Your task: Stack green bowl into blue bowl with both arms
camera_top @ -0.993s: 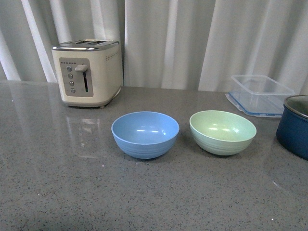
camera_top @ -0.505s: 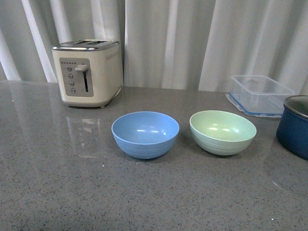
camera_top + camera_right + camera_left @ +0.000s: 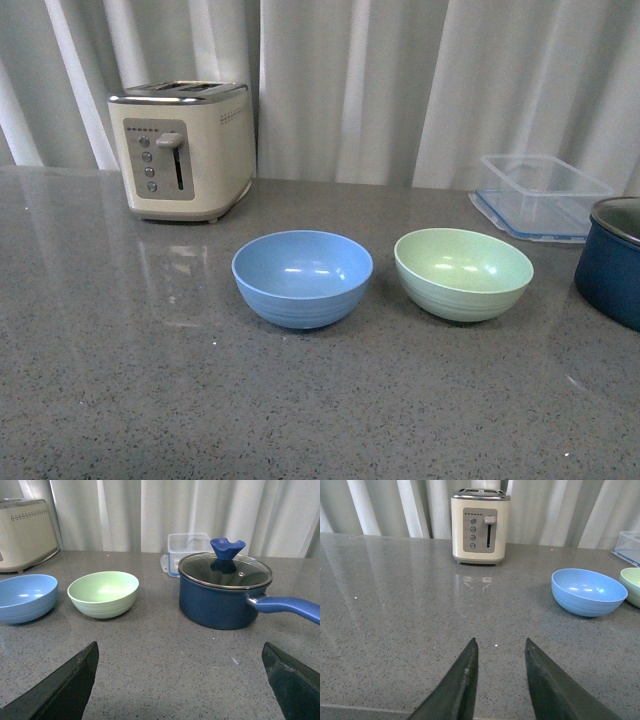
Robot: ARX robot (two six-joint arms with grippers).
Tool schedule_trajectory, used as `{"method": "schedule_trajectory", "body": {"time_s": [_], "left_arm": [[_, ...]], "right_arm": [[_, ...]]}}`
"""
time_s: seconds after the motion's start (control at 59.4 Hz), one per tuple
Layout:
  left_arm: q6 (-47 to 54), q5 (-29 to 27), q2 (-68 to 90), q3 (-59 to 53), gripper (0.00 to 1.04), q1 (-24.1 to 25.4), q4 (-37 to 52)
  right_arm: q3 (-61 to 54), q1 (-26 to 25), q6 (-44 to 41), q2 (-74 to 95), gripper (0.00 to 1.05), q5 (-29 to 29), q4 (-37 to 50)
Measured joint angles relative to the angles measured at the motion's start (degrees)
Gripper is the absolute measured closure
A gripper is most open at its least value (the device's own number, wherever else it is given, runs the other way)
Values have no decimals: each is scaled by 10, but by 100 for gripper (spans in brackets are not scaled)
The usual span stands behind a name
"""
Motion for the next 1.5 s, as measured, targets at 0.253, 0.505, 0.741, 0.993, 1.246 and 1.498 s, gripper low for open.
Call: {"method": "schedule_trajectory", "body": {"time_s": [0.253,0.505,0.741,0.993,1.246,1.498], "left_arm": [[0,0,0,0,17,0,0],[1,0,0,0,7,0,0],[1,0,0,0,7,0,0],[2,0,0,0,7,0,0],[2,0,0,0,7,0,0],[2,0,0,0,7,0,0]], "right_arm": [[165,-13,-56,216,10,-170,-110],[385,40,96,523,10,-232,-137],[545,79,185,788,10,-155,-129],[665,85,211,982,10,-28,-108],[745,80,212,1085,10,29,-123],[789,60,213,1135,24,53,-147]]}}
